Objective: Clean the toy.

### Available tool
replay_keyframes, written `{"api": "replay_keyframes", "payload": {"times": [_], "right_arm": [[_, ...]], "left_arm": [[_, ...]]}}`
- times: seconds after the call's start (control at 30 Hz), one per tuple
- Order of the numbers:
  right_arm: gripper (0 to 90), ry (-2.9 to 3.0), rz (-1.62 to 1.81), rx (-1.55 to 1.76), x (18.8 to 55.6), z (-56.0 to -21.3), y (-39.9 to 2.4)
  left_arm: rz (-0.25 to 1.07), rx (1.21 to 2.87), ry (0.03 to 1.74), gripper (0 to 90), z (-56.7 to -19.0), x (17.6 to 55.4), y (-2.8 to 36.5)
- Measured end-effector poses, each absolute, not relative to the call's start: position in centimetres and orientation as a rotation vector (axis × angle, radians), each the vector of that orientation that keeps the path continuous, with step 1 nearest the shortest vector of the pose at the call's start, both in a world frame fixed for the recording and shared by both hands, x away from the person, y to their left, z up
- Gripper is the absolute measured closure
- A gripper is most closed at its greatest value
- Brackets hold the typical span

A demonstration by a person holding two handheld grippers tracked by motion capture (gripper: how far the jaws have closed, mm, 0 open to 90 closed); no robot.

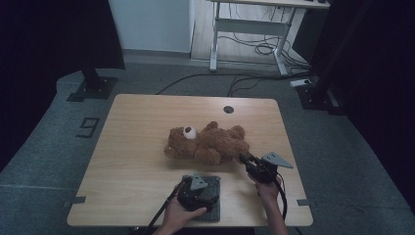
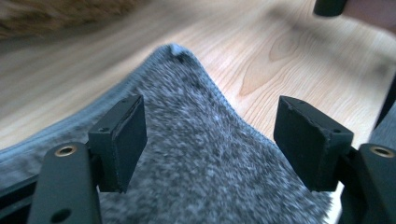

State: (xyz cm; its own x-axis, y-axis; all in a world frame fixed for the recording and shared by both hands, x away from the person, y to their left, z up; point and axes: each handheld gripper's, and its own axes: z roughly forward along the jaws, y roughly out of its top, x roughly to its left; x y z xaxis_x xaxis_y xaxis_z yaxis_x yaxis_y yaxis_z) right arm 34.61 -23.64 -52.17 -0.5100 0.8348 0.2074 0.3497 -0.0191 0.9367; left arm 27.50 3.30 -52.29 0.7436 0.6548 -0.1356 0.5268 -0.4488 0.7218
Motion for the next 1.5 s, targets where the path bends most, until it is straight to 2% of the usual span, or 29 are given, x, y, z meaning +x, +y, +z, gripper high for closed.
{"api": "replay_keyframes", "payload": {"times": [0.2,0.27,0.33,0.57,0.77,0.93,1.07,1.2,1.33,1.5], "right_arm": [[69.3,1.846,1.547,1.223,34.5,-52.1,-23.7],[69.2,1.846,1.549,1.222,34.5,-52.0,-23.7],[69.2,1.845,1.550,1.223,34.4,-52.0,-23.7],[68.2,1.847,1.552,1.227,34.3,-52.0,-23.8],[67.3,1.846,1.554,1.230,34.2,-52.0,-23.8],[66.8,1.850,1.556,1.232,34.1,-52.1,-23.9],[66.3,1.853,1.557,1.227,34.0,-52.1,-23.9],[65.2,1.852,1.559,1.233,34.1,-52.2,-23.9],[60.4,1.852,1.552,1.234,33.9,-52.2,-23.9],[39.8,1.825,1.532,1.253,34.0,-52.2,-23.7]], "left_arm": [[0.220,2.190,0.898,27.5,-53.7,27.7,2.4],[0.250,2.203,0.901,33.4,-54.0,27.7,2.4],[0.280,2.207,0.892,34.9,-54.2,27.5,2.4],[0.293,2.201,0.865,55.6,-54.3,27.5,3.4],[0.270,2.165,0.877,69.7,-54.5,27.9,4.2],[0.267,2.127,0.862,75.9,-54.3,27.7,4.8],[0.299,2.046,0.843,76.7,-52.6,27.3,6.8],[0.265,1.984,0.882,76.8,-51.9,27.7,8.9],[0.250,1.973,0.910,76.8,-52.2,28.0,9.9],[0.240,1.952,0.936,76.6,-52.0,28.2,10.8]]}}
